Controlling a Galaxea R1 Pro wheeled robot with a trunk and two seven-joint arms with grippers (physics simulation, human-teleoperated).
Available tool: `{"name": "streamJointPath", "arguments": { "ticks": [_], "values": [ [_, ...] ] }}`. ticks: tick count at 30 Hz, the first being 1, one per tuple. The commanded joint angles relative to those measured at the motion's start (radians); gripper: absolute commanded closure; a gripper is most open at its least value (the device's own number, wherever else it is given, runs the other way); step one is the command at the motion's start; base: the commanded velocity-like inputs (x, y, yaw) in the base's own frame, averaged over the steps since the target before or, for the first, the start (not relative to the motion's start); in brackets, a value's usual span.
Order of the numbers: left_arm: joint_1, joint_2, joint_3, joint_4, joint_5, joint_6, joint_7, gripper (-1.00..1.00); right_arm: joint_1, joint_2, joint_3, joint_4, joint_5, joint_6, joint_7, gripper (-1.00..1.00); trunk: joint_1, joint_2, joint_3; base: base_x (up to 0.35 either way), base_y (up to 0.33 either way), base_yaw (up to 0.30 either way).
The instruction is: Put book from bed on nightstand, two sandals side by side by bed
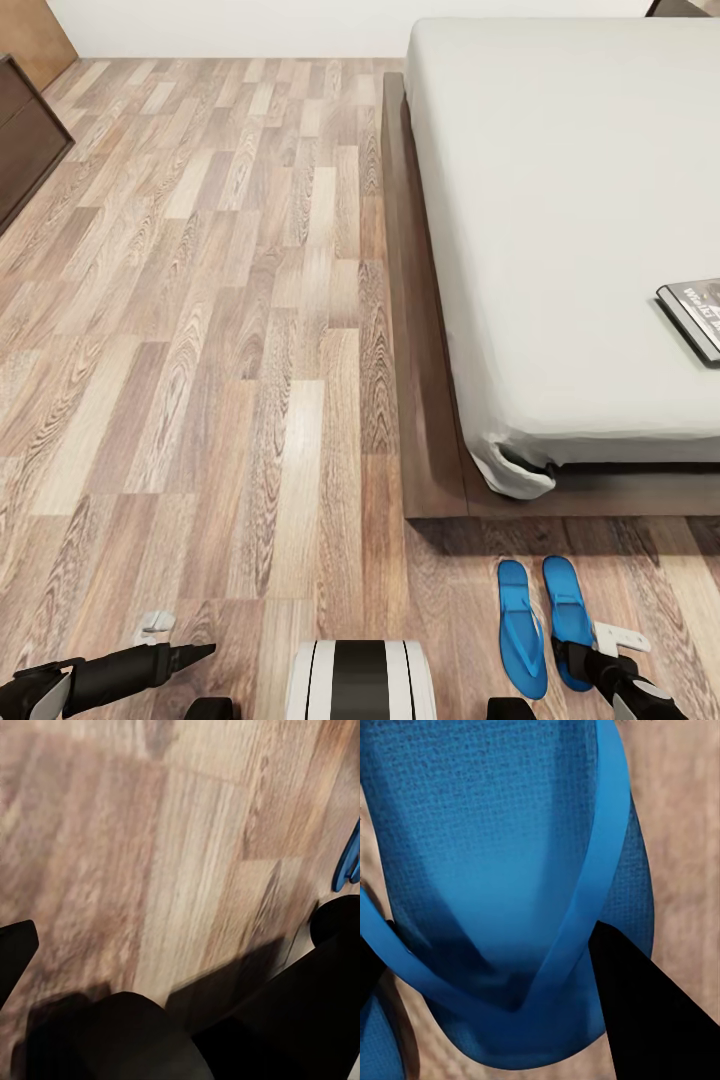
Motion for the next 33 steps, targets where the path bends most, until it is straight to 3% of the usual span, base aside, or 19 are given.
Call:
{"name": "streamJointPath", "arguments": {
  "ticks": [1, 2, 3, 27, 33],
  "values": [
    [0.0, 0.001, -0.008, -0.001, 0.01, 0.011, -0.003, -1.0, 0.0, 0.0, -0.004, 0.001, -0.01, -0.003, 0.008, 1.0, 0.0, 0.0, 0.0, 0.0, 0.0, 0.0],
    [0.0, 0.001, -0.008, -0.001, 0.01, 0.011, -0.003, -1.0, 0.0, 0.0, -0.004, 0.001, -0.01, -0.003, 0.008, 1.0, 0.0, 0.0, 0.0, 0.0, 0.0, 0.0],
    [0.0, 0.001, -0.008, -0.001, 0.01, 0.011, -0.003, -1.0, 0.0, 0.0, -0.004, 0.001, -0.01, -0.003, 0.008, -1.0, 0.0, 0.0, 0.0, 0.0, 0.0, 0.0],
    [0.0, 0.001, -0.008, -0.001, 0.01, 0.011, -0.003, -1.0, 0.0, 0.0, -0.005, 0.001, -0.01, -0.003, 0.008, -1.0, 0.0, 0.0, 0.0, 0.0, 0.0, 0.0],
    [0.0, 0.0, -0.008, -0.001, 0.009, 0.011, -0.003, -1.0, 0.0, -0.001, -0.004, 0.001, -0.01, -0.003, 0.008, -1.0, -0.003, 0.001, 0.023, 0.0, 0.0, 0.0]
  ]
}}
